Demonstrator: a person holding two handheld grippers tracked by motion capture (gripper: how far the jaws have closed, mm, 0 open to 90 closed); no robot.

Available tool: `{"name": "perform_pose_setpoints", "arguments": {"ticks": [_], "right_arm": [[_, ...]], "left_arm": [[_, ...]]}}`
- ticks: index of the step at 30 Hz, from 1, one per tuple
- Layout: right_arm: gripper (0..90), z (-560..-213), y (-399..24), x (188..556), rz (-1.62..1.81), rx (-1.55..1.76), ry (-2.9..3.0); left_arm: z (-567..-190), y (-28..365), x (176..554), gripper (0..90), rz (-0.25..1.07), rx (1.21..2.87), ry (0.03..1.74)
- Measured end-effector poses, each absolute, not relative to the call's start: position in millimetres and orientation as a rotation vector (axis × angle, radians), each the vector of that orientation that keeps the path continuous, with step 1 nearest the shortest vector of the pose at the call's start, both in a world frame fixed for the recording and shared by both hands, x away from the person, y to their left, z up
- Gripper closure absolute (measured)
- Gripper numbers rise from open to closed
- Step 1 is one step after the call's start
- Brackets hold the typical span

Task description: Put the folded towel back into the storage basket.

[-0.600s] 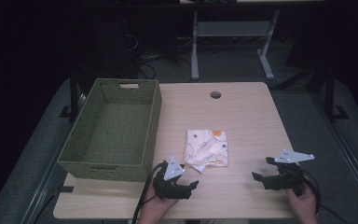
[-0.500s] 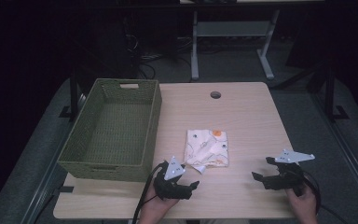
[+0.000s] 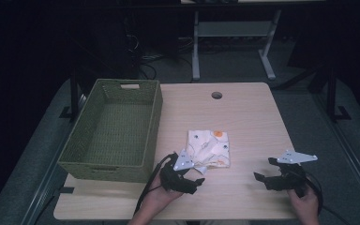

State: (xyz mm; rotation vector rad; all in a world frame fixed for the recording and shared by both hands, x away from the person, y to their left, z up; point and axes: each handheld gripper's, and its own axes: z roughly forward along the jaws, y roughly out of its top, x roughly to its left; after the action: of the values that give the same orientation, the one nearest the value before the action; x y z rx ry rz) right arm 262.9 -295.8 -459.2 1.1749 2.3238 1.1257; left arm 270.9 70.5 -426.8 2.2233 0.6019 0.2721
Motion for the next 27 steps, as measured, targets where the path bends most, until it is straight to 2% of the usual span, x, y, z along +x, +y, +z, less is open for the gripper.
{"name": "perform_pose_setpoints", "arguments": {"ticks": [12,27], "right_arm": [[13.9,-458.6,-296.0,263.0,1.141,1.170,2.331],[13.9,-457.8,-293.8,262.3,1.150,1.155,2.343]], "left_arm": [[-410.9,35.2,316.7,26.5,0.240,2.319,0.577],[-425.7,8.6,367.5,31.2,0.158,2.422,0.641]]}}
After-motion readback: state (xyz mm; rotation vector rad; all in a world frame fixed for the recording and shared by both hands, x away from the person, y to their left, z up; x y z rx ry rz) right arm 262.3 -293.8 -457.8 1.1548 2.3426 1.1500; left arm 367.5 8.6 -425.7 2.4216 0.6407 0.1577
